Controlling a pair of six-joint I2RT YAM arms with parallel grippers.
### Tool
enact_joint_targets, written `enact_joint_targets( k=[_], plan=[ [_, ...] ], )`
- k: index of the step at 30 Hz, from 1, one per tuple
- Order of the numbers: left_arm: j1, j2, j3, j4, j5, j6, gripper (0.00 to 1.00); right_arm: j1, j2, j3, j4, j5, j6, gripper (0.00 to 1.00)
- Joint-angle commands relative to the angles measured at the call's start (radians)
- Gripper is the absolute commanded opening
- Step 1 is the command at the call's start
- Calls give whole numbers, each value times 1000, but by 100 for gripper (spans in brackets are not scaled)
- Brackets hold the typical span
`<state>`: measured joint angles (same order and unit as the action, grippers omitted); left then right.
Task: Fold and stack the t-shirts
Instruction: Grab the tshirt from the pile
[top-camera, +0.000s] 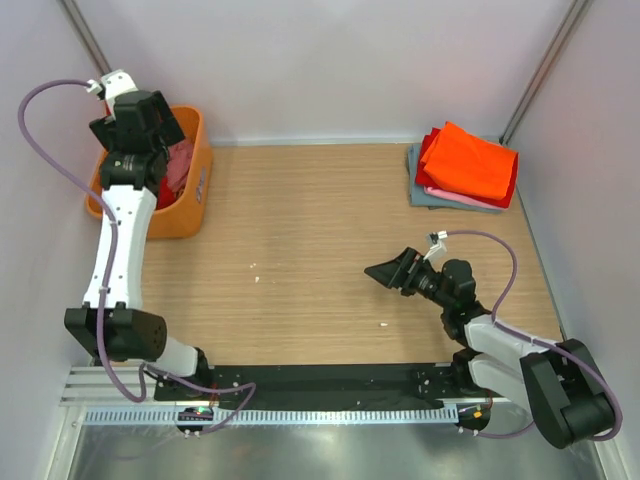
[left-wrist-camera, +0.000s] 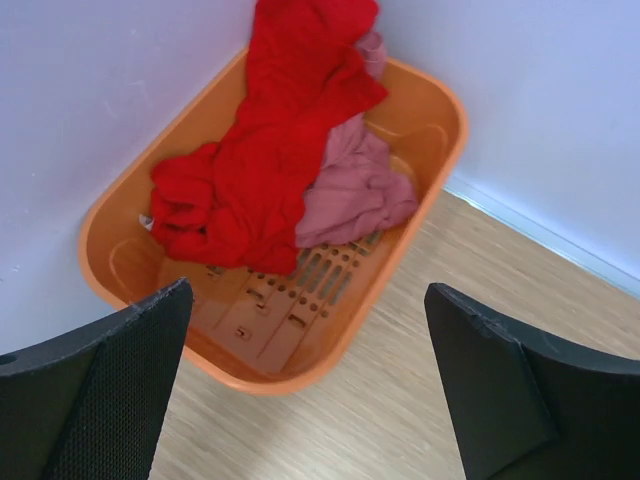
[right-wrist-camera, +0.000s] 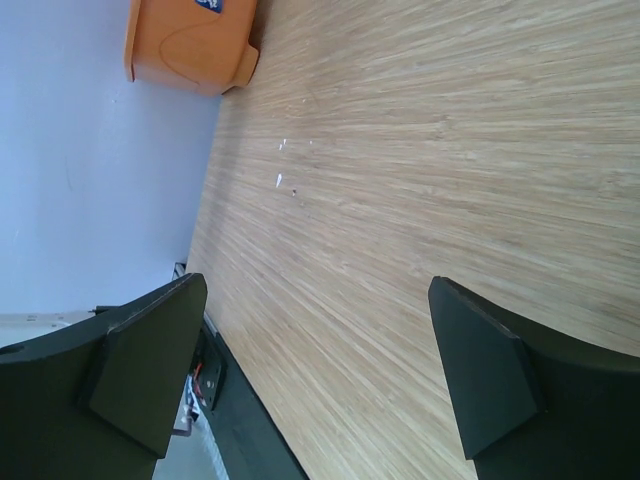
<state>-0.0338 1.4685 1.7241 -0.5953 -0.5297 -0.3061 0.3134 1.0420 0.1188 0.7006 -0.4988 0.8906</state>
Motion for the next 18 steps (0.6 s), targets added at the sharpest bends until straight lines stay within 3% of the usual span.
enact_joint_targets(
  k=[1, 5, 10, 14, 18],
  plan=[
    [98, 39, 77, 60, 80, -37, 100, 6, -20, 4, 11, 43, -25, 100],
    [188, 177, 170, 34, 131, -105, 98, 6, 12, 4, 42, 31, -19, 100],
    [212, 387, 299, 95, 178, -97, 97, 4, 20, -7, 83, 20, -15, 100],
    [239, 603, 562, 25, 189, -117, 95, 6, 7, -28, 120, 29, -9, 100],
    [259, 751, 710, 87, 279, -119, 92, 6, -14, -44, 129, 42, -5, 100]
  ],
)
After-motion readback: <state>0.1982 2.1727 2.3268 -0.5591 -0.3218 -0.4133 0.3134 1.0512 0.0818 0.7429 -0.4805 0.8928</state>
